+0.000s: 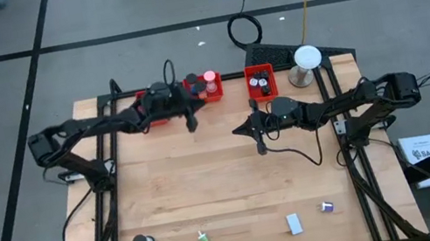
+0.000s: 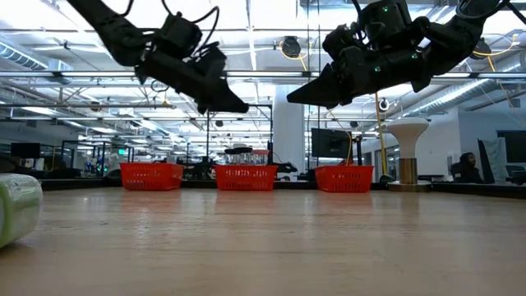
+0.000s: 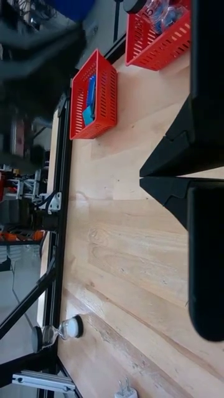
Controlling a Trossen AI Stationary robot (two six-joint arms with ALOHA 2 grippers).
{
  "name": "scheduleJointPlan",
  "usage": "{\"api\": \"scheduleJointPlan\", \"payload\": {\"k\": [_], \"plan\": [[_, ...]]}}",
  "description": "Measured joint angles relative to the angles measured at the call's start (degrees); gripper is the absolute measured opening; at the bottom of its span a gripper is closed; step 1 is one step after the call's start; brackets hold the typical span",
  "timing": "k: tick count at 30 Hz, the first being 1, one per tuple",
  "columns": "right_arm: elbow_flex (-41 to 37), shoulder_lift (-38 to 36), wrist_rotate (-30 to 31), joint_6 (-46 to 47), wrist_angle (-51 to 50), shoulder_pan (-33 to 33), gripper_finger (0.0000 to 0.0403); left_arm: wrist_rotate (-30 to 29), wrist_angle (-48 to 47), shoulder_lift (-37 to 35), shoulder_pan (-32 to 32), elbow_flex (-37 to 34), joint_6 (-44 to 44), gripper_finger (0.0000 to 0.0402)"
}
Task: Pick & Place Office items
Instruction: Put the white timer into the left orange basket
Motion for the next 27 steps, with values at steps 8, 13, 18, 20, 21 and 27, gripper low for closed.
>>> {"api": "scheduleJointPlan", "payload": {"k": [8, 13, 18, 20, 21, 27], "plan": [[0.0, 0.0, 0.0, 8.4, -0.2, 0.0, 0.0004, 4.4, 6.9, -3.4, -5.1, -8.2, -1.6, 0.0008], [0.0, 0.0, 0.1, 9.1, -0.2, 0.0, 0.0004, 4.2, 23.5, -3.5, -8.5, -15.5, -2.3, 0.0013], [0.0, 0.0, 0.1, 15.8, 0.4, 0.0, 0.0004, 4.0, 30.8, -3.5, -10.6, -18.6, -4.9, 0.0014], [0.0, -0.5, 0.2, 17.5, 0.2, 0.0, 0.0004, 4.0, 30.1, -3.5, -11.3, -18.7, -4.4, 0.0014], [0.0, -1.0, 0.3, 18.2, -0.2, 0.0, 0.0004, 4.0, 29.9, -3.4, -11.6, -18.7, -4.2, 0.0014], [0.0, -4.5, 11.3, 19.4, -10.0, 2.4, 0.0001, 4.0, 29.9, -3.5, -12.9, -18.7, -4.6, 0.0015]]}}
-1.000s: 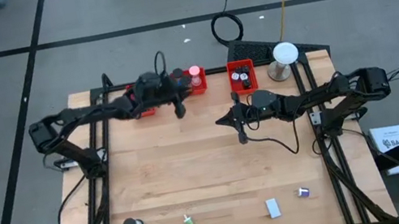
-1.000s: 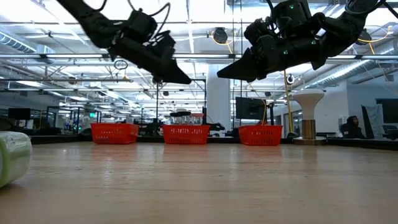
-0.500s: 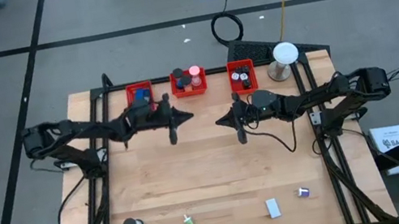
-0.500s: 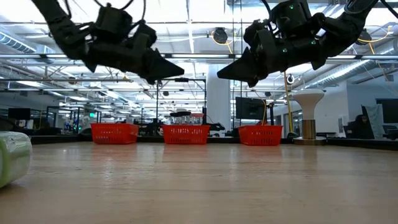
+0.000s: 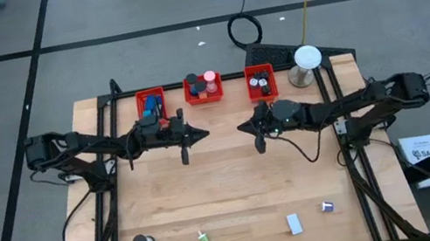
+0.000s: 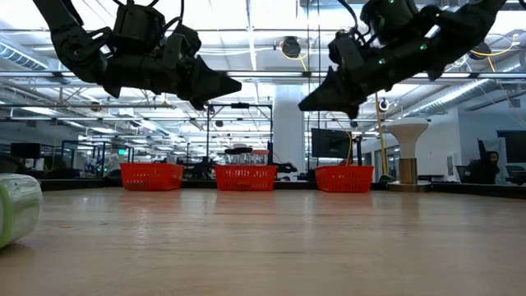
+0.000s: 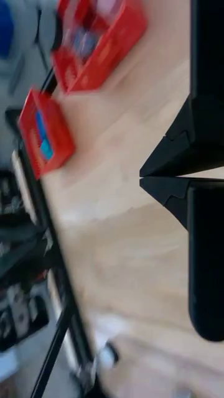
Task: Pick & Place Office items
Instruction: Put the white timer into the left orange basket
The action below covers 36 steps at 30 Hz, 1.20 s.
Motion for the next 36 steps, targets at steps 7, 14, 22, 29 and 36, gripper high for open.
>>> {"api": "scheduleJointPlan", "payload": {"k": [7, 14, 22, 29, 36], "plan": [[1.2, -5.2, 11.9, 2.4, -15.3, 4.8, 0.0001, 0.0, 0.0, 0.0, -0.6, 0.0, 0.0, 0.0015], [1.8, -6.7, 16.1, 6.3, -21.5, 7.9, 0.0001, 0.0, 0.0, 0.0, -0.6, 0.0, 0.0, 0.0015], [4.9, -6.6, 17.6, 10.6, -29.6, 10.4, 0.0, -0.1, 0.0, 0.0, -0.6, 0.0, 0.1, 0.0015], [11.6, -6.7, 22.5, 13.2, -40.2, 14.2, 0.0, -0.1, 0.0, 0.0, -0.6, 0.0, 0.0, 0.0015], [15.1, -5.5, 22.3, 22.3, -51.0, 18.4, 0.0, -0.1, 0.0, 0.0, -0.6, 0.0, 0.0, 0.0015]]}}
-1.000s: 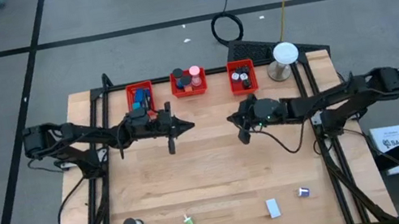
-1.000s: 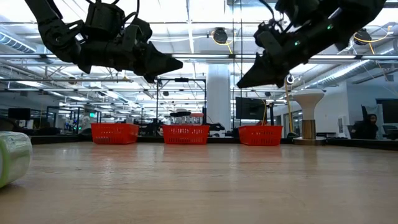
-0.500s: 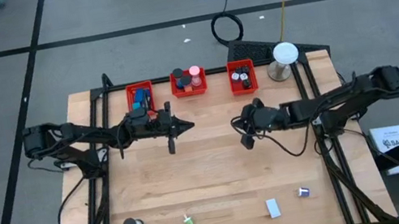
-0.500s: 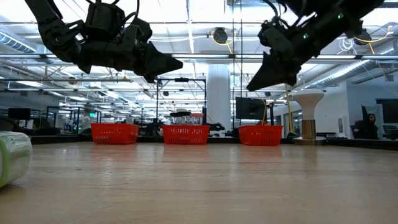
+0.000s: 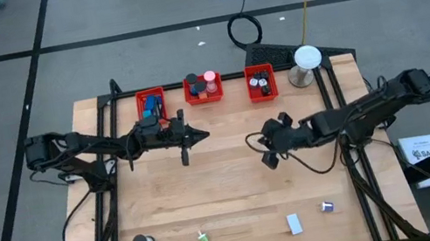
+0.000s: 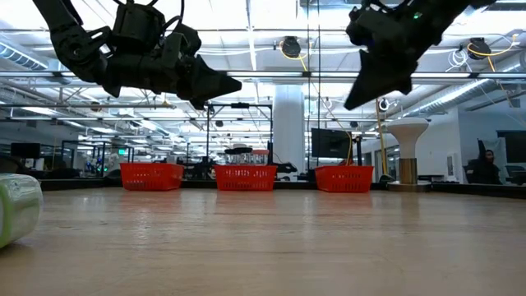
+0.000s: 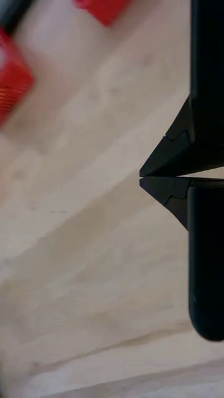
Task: Pick & Place Office items
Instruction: Put the white timer into the left orange basket
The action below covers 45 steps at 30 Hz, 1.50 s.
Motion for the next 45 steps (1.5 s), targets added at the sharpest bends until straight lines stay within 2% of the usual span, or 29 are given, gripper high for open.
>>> {"api": "scheduleJointPlan", "payload": {"k": [9, 17, 22, 33, 39, 45], "plan": [[7.2, 7.0, -1.1, 11.7, -15.2, 6.7, 0.0003, 0.0, 0.0, 0.0, 0.0, 0.0, 0.0, 0.0015], [12.6, 12.8, -9.6, 16.5, -25.0, 11.1, 0.0031, 0.0, 0.0, 0.0, 0.0, 0.0, 0.0, 0.0015], [13.0, 13.0, -13.9, 16.7, -25.7, 12.7, 0.0059, 0.0, 0.0, 0.0, 0.0, 0.0, 0.0, 0.0015], [13.0, 12.8, -17.2, 14.7, -24.3, 16.5, 0.0116, 0.0, 0.0, 0.0, 0.0, 0.0, 0.0, 0.0015], [13.0, 12.9, -18.6, 10.5, -20.2, 18.3, 0.0114, 0.0, 0.0, 0.0, 0.0, 0.0, 0.0, 0.0015], [13.0, 14.7, -21.0, 7.6, -18.8, 20.0, 0.0074, 0.0, 0.0, 0.0, 0.0, 0.0, 0.0, 0.0015]]}}
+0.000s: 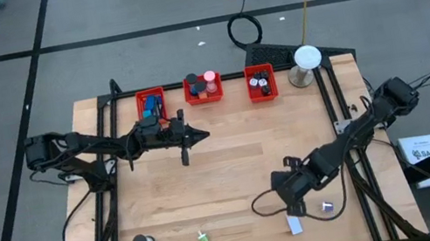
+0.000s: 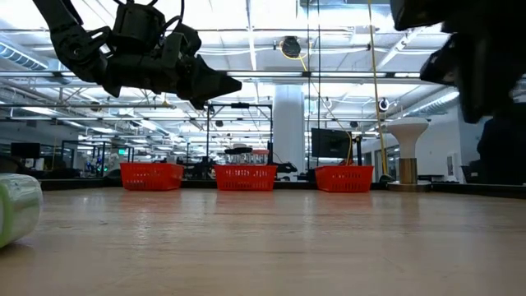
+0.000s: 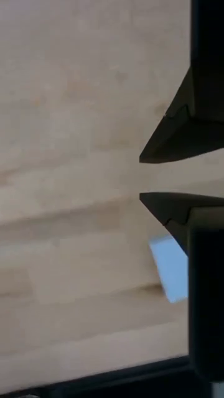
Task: Pick & Place Office items
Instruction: Put the white timer into the left orange basket
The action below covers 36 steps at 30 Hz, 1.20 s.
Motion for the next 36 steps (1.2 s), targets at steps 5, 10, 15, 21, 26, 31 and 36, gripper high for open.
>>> {"api": "scheduleJointPlan", "payload": {"k": [5, 10, 15, 21, 26, 31, 36], "plan": [[3.1, 3.7, -1.0, -0.6, -1.6, 2.0, 0.0034, 0.0, 0.0, 0.0, 0.0, 0.0, 0.0, 0.0015], [10.2, 9.6, -0.7, 0.0, -10.7, 3.3, 0.002, 0.0, 0.0, 0.0, 0.0, 0.0, 0.0, 0.0015], [14.9, 14.4, -2.3, 7.5, -14.7, 4.5, 0.002, 0.0, 0.0, 0.0, 0.0, 0.0, 0.0, 0.0015], [15.7, 16.2, -6.6, 21.3, -14.5, 5.8, 0.0044, 0.0, 0.0, 0.0, 0.0, 0.0, 0.0, 0.0015], [15.7, 16.2, -5.2, 33.5, -11.7, 7.6, 0.0098, 0.0, 0.0, 0.0, 0.0, 0.0, 0.0, 0.0015], [15.7, 16.2, -2.2, 40.0, -7.1, 8.2, 0.016, 0.0, 0.0, 0.0, 0.0, 0.0, 0.0, 0.0015], [15.7, 16.2, -3.7, 44.9, -6.9, 8.1, 0.0207, 0.0, 0.0, 0.0, 0.0, 0.0, 0.0, 0.0015]]}}
